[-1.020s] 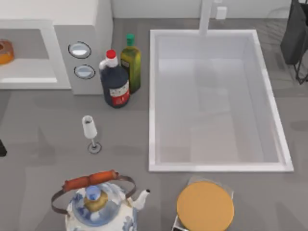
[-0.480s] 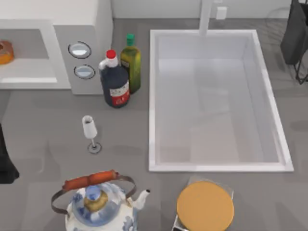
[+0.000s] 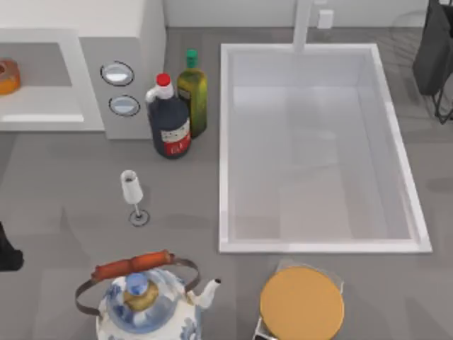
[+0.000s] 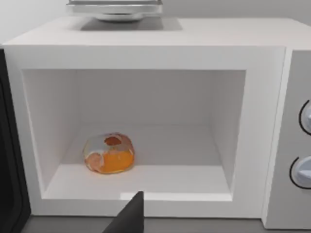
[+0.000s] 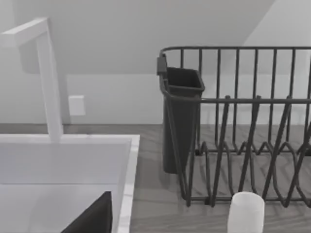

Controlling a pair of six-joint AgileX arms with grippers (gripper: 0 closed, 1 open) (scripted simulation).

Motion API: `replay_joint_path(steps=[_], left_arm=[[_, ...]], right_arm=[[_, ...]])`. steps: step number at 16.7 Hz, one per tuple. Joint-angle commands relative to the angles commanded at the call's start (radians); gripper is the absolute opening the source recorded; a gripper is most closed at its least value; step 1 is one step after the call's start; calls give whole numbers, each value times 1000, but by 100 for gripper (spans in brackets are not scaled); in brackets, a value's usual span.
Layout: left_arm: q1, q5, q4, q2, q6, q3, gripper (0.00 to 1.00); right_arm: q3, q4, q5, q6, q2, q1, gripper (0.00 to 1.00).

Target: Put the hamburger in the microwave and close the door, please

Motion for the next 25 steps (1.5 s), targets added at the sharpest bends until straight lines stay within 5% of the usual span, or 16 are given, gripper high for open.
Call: replay_joint_path(steps=[8,18,25], left_arm=[[0,0,0,0,0,0,2],[2,2,4,2,0,0,0],[97,97,145,103,2,-42,0]], right_arm=[[0,0,0,0,0,0,100],[0,0,0,0,0,0,100],[0,0,0,0,0,0,100]])
